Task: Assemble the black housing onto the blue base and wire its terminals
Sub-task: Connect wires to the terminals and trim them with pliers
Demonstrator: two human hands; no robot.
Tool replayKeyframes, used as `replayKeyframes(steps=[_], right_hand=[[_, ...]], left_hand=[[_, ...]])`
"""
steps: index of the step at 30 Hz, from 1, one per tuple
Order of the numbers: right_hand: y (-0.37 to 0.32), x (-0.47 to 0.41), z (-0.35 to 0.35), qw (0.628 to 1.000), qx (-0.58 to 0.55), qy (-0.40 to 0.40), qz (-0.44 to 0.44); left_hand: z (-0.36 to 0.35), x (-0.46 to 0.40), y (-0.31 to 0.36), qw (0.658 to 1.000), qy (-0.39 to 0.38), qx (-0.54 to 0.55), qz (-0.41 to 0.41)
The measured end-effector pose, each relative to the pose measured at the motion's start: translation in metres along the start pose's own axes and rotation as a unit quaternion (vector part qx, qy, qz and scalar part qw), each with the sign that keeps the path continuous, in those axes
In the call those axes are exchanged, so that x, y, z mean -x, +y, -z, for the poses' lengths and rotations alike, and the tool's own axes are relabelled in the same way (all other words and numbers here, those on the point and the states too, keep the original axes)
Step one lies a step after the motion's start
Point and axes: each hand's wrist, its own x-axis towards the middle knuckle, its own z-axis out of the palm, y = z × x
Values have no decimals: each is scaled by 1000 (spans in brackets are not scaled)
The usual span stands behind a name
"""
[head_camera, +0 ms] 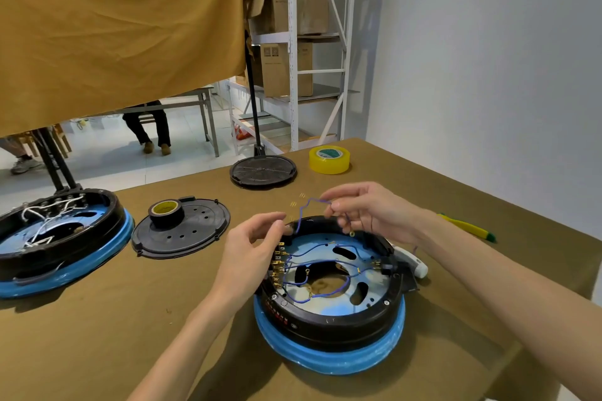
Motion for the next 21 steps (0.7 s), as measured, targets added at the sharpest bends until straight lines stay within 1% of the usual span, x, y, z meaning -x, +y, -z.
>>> replayKeyframes(steps=[2, 4, 6, 8, 11, 12, 13, 14, 15, 16, 18, 20, 21], right_hand=[[-2, -8, 18, 995, 2, 104, 10], [3, -16, 36, 978, -8, 208, -9], [15, -24, 48, 963, -9, 269, -37], [26, -30, 56, 951, 6, 303, -57], [39, -40, 62, 943, 55, 316, -92], [43, -43, 63, 941, 110, 306, -96], [45, -46, 66, 930, 202, 294, -91], [46, -47, 67, 908, 303, 280, -75], [45, -45, 68, 876, 394, 271, -54], [44, -41, 70, 847, 453, 273, -45], [40, -29, 80, 804, 514, 291, -65], [36, -13, 90, 768, 554, 290, -140], [36, -4, 95, 755, 568, 272, -183]], left_hand=[[-3, 2, -5, 999, 11, -37, 10], [-6, 4, -11, 997, 14, -73, 22], [-8, 6, -15, 997, 22, -71, 33], [-8, 7, -17, 997, 26, -69, 36], [-7, 6, -20, 997, 15, -48, 54], [-6, 6, -21, 997, 13, -48, 55], [-6, 5, -21, 997, 12, -50, 54], [-6, 5, -22, 997, 13, -50, 52], [-7, 4, -23, 997, 15, -48, 51], [-7, 4, -24, 998, 17, -43, 50], [-8, 4, -26, 998, 21, -33, 51], [-8, 4, -26, 998, 21, -25, 53], [-8, 4, -26, 998, 21, -24, 53]])
